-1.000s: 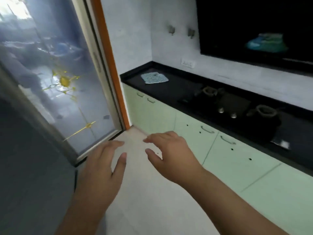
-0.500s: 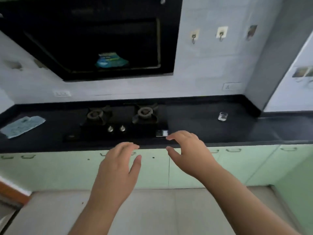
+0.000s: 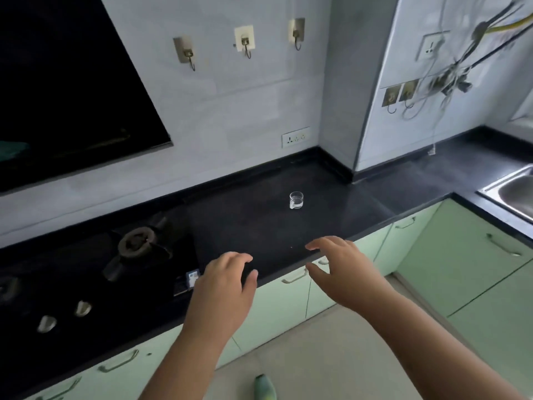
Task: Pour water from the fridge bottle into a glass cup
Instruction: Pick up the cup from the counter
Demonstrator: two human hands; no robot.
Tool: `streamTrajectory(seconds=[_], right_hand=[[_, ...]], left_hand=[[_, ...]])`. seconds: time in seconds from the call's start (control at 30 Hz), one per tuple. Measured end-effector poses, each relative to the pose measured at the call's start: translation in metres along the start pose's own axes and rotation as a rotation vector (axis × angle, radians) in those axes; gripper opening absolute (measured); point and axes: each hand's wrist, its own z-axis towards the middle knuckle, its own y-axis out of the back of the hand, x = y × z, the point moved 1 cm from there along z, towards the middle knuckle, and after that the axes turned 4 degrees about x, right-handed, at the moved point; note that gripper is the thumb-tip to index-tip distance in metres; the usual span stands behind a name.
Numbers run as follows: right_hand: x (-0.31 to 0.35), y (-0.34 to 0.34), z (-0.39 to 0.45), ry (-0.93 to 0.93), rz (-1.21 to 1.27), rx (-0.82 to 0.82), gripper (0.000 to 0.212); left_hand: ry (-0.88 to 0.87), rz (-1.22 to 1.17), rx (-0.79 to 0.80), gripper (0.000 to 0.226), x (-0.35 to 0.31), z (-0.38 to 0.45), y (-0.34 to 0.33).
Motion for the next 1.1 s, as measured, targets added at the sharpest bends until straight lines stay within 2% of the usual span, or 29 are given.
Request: streamTrajectory(seconds=[0.2, 0.37, 0.5, 0.63, 0.83, 0.9, 1.1], right_hand=[[-0.046, 0.002, 0.102, -0.184, 0.022, 0.006, 0.042], [-0.078, 0.003, 0.175, -0.264, 0.081, 0.035, 0.049], [-0.107, -0.001, 0.239, -0.268, 0.083, 0.131, 0.055], [-0.138, -0.007, 0.319, -0.221, 0.098, 0.208, 0.063], [-0.164, -0.028, 0.404, -0.101, 0.124, 0.375, 0.068], [-0.17, -0.037, 0.431, -0.066, 0.123, 0.402, 0.075], [-0.184, -0.076, 0.481, -0.009, 0.075, 0.54, 0.092]], left_hand=[[-0.094, 0.059, 0.167, 0.035, 0.007, 0.141, -0.046], [-0.12, 0.111, 0.317, 0.039, 0.003, 0.242, -0.083], [-0.034, 0.121, 0.446, 0.04, 0.003, 0.304, -0.125], [0.075, 0.107, 0.502, 0.044, -0.005, 0.356, -0.161], [0.33, -0.004, 0.596, 0.055, -0.008, 0.382, -0.213], [0.406, -0.075, 0.626, 0.059, -0.009, 0.392, -0.229], [0.542, -0.362, 0.546, 0.063, -0.019, 0.418, -0.261]])
